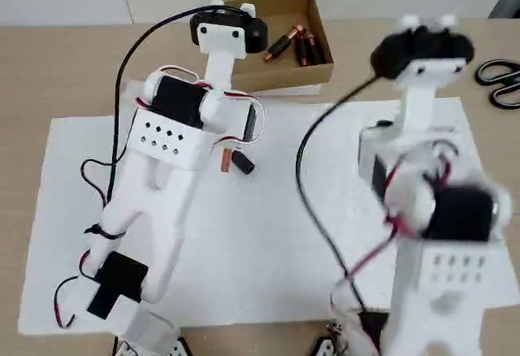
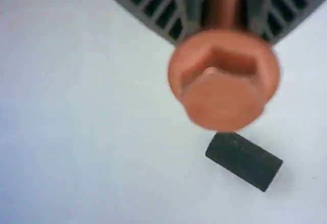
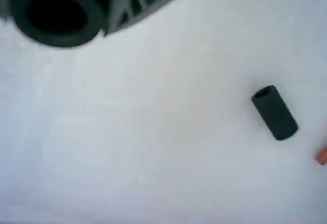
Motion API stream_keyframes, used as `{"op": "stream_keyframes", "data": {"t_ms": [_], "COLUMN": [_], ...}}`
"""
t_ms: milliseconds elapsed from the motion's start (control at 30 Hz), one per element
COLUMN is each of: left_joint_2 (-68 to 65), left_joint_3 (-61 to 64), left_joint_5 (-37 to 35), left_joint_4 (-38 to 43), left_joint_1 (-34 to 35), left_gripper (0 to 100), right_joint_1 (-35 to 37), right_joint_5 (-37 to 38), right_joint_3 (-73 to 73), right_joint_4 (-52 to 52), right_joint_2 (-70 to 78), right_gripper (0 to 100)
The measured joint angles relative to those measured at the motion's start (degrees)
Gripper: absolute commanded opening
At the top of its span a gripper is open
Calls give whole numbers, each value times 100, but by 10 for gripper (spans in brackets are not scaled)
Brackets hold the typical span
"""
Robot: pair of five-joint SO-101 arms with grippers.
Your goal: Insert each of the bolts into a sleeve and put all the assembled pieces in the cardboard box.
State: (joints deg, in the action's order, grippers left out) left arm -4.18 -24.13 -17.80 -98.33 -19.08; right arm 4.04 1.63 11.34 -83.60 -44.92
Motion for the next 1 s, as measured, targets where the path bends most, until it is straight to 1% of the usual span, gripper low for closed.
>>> {"op": "stream_keyframes", "data": {"t_ms": [133, 267, 333, 400, 500, 667, 733, 800, 900, 1000], "left_joint_2": [0, 0, 0, 0, 0, 0, 0, 0, 0, 0], "left_joint_3": [0, 0, 0, 0, 0, 0, 0, 18, 18, 18], "left_joint_5": [-325, -369, -369, -369, -369, -378, -396, -571, -826, -932], "left_joint_4": [316, 563, 677, 765, 826, 1160, 1345, 1495, 1565, 1600], "left_joint_1": [9, 9, 9, 9, 9, 9, 9, 9, -53, -281], "left_gripper": [6, 6, 6, 6, 6, 6, 6, 6, 6, 6], "right_joint_1": [519, 651, 712, 712, 721, 1257, 1363, 1371, 1354, 1380], "right_joint_5": [0, 9, 53, 176, 220, 246, 246, 246, 255, 273], "right_joint_3": [2207, 4396, 5257, 5864, 6356, 6919, 7112, 7191, 7314, 7534], "right_joint_4": [1407, 3095, 3587, 3745, 3859, 4229, 4422, 4527, 4475, 4132], "right_joint_2": [-1881, -3560, -4176, -4580, -4844, -4958, -4967, -4967, -5134, -5679], "right_gripper": [4, 4, 4, 4, 4, 4, 4, 4, 4, 4]}}
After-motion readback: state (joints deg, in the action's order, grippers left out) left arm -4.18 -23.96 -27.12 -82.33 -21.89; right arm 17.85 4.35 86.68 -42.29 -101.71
